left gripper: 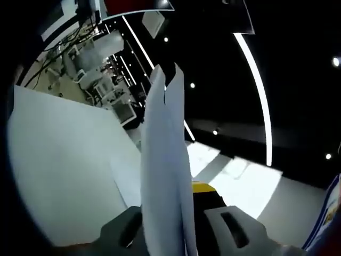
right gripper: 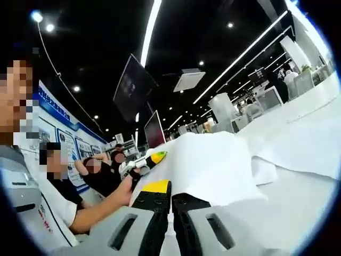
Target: Organize the stack of printing papers by aligning and flattening the scattered papers on the table
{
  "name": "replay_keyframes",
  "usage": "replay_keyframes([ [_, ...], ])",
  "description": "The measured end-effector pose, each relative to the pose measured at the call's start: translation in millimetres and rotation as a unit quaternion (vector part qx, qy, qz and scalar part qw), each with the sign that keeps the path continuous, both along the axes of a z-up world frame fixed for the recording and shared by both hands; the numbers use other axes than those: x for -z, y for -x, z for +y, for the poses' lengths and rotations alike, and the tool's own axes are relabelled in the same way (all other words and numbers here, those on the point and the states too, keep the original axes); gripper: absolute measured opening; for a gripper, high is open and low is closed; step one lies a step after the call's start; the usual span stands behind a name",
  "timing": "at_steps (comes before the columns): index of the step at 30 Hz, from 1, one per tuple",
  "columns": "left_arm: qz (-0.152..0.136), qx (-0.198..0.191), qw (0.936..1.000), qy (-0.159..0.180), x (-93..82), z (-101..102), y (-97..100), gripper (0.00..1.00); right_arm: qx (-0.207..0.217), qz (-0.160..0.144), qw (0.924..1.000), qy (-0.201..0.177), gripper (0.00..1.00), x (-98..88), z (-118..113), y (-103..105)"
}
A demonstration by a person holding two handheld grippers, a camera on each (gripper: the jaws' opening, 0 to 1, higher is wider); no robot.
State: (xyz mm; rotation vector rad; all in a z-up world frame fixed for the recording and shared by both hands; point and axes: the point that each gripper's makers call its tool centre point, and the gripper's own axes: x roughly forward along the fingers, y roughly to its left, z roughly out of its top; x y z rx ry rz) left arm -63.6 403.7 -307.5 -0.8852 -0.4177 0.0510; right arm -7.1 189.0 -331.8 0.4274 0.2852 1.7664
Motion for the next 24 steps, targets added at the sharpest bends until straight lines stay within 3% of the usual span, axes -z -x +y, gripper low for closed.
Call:
replay_keyframes([
  [24, -0.008, -0.002, 0.9999, 0.008, -2.1, 2.9, 0.8, 0.12, -0.043, 0.01, 0.999, 0.007, 0.0, 0.5, 5.5, 19.5],
])
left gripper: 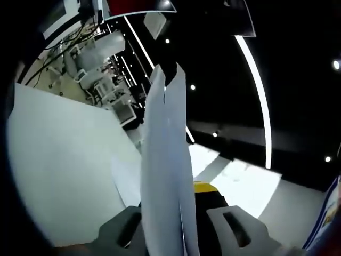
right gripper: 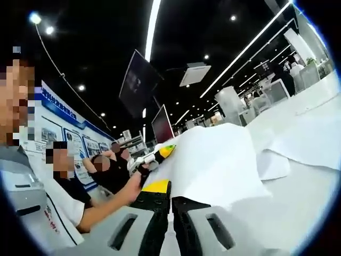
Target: Organize the stack of printing papers by aligning and flattening the scattered papers on the table
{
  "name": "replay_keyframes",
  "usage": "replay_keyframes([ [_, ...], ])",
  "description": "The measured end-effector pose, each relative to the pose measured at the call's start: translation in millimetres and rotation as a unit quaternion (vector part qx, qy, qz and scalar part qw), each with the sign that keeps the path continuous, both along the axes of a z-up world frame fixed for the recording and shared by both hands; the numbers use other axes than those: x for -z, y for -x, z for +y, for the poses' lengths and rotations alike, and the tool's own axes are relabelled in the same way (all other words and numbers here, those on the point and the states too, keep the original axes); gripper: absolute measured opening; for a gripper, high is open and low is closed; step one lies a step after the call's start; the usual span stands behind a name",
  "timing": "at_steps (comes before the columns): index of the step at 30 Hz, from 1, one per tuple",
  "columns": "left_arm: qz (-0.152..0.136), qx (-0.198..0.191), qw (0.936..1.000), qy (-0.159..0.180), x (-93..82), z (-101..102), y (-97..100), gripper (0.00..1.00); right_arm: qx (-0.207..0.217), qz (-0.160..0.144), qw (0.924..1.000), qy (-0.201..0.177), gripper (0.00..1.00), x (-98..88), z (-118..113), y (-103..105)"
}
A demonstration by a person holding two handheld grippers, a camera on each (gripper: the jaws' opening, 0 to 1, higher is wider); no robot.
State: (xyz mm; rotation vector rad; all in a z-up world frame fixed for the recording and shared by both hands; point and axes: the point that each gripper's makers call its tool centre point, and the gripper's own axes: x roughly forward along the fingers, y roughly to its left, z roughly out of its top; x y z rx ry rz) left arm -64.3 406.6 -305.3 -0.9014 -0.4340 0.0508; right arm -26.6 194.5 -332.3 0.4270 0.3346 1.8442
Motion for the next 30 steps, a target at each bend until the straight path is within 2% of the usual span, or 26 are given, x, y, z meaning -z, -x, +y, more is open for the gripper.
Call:
replay_keyframes([
  [6, -0.004, 0.001, 1.0, 0.003, -0.9, -0.2, 0.4, 0.13, -0.005, 0.054, 0.9985, -0.009, 0.0, -9.5, -0.6, -8.9],
  [15, -0.005, 0.001, 1.0, 0.003, -1.1, 1.3, 0.4, 0.13, -0.016, 0.054, 0.9984, 0.012, 0.0, 2.0, 4.9, 2.5],
  [30, -0.008, 0.004, 1.0, 0.002, -2.0, -0.8, 0.2, 0.17, -0.042, 0.054, 0.9971, 0.032, 0.0, 8.1, 11.6, 15.5],
])
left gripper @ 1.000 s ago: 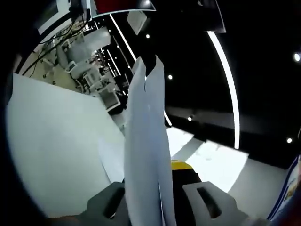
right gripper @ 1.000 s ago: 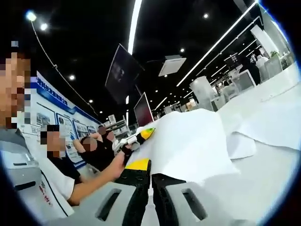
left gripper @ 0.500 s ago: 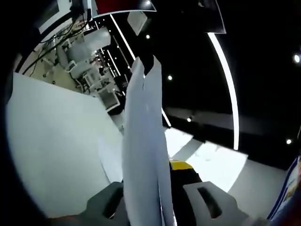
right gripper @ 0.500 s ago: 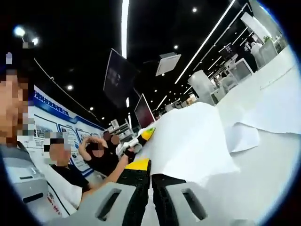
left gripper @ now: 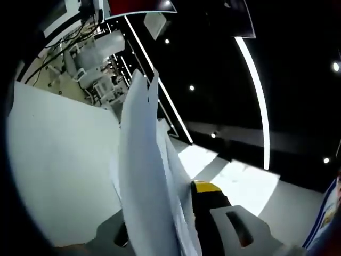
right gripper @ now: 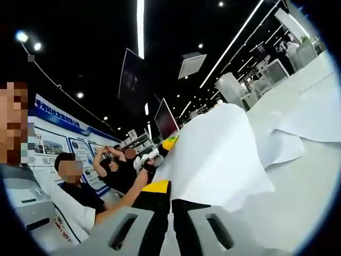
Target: Organize the stack of printing papers by aligning and flattening the scattered papers on the table
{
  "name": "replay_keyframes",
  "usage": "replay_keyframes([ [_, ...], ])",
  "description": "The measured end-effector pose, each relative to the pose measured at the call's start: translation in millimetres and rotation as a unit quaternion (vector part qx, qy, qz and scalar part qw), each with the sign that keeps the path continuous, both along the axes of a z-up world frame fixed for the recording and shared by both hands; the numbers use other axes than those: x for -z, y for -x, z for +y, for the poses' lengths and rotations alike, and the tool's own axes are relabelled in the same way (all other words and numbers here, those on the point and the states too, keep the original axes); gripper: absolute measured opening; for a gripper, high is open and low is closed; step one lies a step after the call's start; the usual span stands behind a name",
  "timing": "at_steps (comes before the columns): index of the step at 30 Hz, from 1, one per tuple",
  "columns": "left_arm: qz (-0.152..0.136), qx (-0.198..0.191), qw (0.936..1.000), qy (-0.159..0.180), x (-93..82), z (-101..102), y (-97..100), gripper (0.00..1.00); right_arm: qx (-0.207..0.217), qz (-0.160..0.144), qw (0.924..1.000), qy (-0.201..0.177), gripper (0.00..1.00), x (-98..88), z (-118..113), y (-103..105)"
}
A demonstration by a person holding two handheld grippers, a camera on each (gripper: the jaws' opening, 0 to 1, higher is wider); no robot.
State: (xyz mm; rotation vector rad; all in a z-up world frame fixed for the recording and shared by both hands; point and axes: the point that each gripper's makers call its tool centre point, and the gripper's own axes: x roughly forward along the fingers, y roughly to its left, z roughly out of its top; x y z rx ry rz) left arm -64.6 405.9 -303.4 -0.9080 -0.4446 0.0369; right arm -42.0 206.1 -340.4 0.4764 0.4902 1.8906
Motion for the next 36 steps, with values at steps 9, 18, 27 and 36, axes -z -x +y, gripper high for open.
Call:
replay_keyframes([
  [9, -0.001, 0.002, 1.0, 0.001, 0.0, 0.0, 0.1, 0.17, -0.014, -0.002, 0.9999, 0.004, 0.0, 0.0, 4.3, 8.2],
  [18, -0.002, 0.002, 1.0, 0.002, 0.1, 0.9, 0.5, 0.17, -0.03, -0.003, 0.9995, 0.007, 0.0, 1.8, 9.0, 19.4],
  [27, -0.004, 0.004, 1.0, 0.003, -0.2, 1.2, 0.7, 0.17, -0.042, -0.005, 0.999, 0.013, 0.0, 5.1, 11.1, 26.5],
  [36, -0.004, 0.003, 1.0, 0.004, -0.1, 1.9, 0.2, 0.17, -0.046, -0.004, 0.9988, 0.014, 0.0, 5.8, 14.3, 29.9],
])
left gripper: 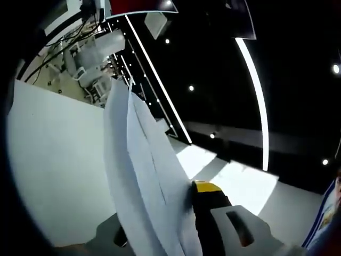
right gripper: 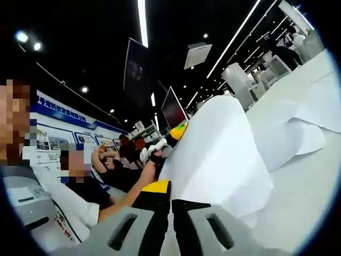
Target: Organize the stack of printing papers by aligning and flattening the scattered papers on the table
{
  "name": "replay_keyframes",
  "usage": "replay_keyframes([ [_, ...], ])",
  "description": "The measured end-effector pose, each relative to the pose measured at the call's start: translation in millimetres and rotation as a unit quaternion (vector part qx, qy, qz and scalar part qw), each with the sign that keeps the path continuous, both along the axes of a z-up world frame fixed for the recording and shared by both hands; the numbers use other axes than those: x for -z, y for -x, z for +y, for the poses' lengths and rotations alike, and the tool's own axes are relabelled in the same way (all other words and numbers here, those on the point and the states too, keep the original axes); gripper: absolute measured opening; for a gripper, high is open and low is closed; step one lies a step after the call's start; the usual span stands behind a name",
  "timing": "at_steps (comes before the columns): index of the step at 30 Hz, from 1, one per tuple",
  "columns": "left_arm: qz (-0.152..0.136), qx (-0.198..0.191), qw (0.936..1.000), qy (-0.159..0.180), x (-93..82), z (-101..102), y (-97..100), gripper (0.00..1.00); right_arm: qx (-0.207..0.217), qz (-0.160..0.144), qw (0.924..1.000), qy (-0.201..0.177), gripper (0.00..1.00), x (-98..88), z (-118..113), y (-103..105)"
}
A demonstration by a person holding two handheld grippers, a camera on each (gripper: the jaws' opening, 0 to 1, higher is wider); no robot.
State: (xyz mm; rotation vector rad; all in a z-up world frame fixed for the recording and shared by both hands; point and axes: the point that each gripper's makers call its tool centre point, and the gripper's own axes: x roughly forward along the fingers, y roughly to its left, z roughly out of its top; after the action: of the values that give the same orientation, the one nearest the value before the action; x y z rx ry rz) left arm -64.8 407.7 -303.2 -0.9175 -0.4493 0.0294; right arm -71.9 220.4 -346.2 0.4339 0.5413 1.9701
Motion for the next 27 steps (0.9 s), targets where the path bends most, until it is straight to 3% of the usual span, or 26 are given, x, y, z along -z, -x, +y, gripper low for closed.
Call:
replay_keyframes([
  [19, -0.002, 0.001, 1.0, 0.003, -0.2, -1.7, 0.6, 0.18, -0.016, -0.003, 0.9998, 0.006, 0.0, 3.5, 2.9, 13.0],
  [27, -0.003, 0.001, 1.0, 0.002, -0.7, -1.8, 0.6, 0.19, -0.004, -0.001, 0.9999, -0.013, 0.0, -9.4, -1.1, 7.6],
])
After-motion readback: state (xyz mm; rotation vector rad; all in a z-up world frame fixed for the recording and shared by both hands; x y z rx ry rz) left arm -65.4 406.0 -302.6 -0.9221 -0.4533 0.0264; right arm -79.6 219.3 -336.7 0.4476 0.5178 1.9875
